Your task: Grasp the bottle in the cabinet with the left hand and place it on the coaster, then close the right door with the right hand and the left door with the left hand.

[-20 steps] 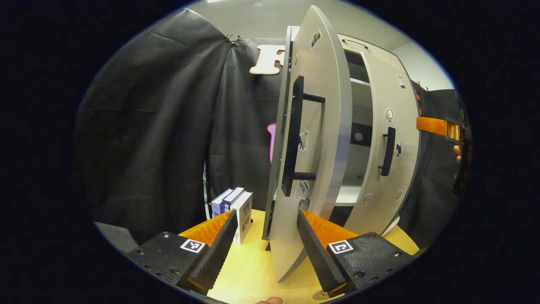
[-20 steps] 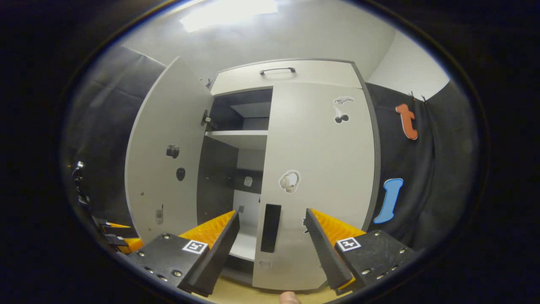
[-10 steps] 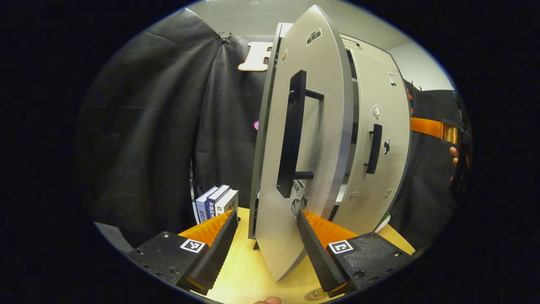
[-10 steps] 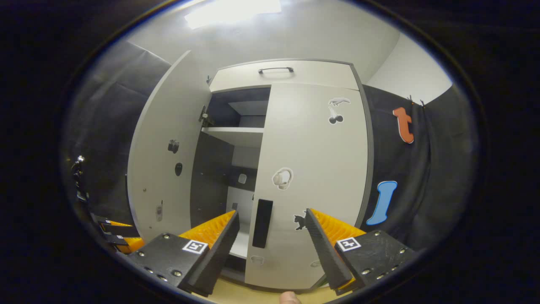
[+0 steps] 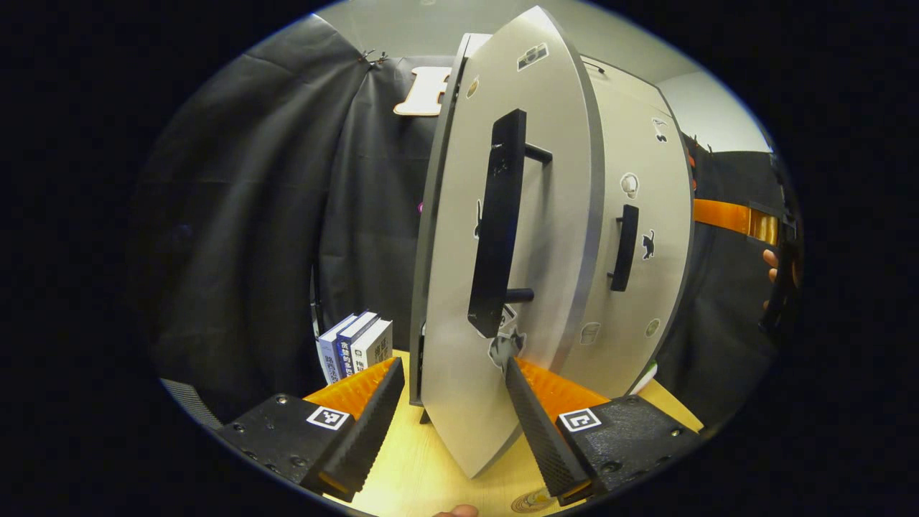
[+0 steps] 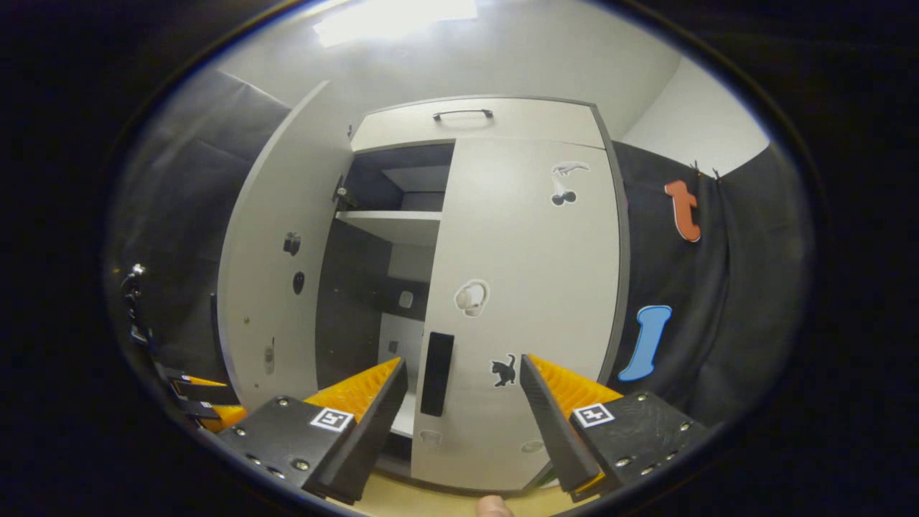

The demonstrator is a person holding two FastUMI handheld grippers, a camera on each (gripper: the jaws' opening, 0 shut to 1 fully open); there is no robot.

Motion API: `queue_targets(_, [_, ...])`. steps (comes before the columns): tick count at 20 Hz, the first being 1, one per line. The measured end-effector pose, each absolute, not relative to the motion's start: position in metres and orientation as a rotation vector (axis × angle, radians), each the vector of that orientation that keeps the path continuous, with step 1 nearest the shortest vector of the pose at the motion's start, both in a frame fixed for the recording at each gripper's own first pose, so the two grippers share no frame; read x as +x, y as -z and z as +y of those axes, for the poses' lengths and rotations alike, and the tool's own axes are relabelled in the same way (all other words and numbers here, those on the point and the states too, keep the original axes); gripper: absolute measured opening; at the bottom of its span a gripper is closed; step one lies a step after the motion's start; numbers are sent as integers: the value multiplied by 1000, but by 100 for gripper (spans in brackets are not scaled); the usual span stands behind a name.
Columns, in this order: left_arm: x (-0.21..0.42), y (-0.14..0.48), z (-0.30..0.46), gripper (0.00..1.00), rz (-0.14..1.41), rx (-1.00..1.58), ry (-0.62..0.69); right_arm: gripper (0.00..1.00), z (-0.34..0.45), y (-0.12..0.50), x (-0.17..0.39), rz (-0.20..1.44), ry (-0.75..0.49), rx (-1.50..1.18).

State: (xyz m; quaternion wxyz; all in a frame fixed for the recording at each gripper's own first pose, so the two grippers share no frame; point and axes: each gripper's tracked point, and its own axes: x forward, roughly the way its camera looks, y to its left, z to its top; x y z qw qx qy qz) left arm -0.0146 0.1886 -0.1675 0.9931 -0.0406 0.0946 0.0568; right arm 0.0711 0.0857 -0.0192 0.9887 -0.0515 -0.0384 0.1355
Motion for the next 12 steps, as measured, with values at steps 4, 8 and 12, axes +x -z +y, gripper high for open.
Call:
queue_targets(4, [-9, 172, 187, 91, 204, -70, -113, 95, 80, 19, 71, -83, -255, -118])
queue_targets(8, [-5, 175, 184, 91, 212, -78, -108, 95, 73, 21, 75, -74, -244, -114])
queue_targets(12, [2, 176, 177, 91, 213, -79, -94, 92, 70, 22, 77, -75, -238, -120])
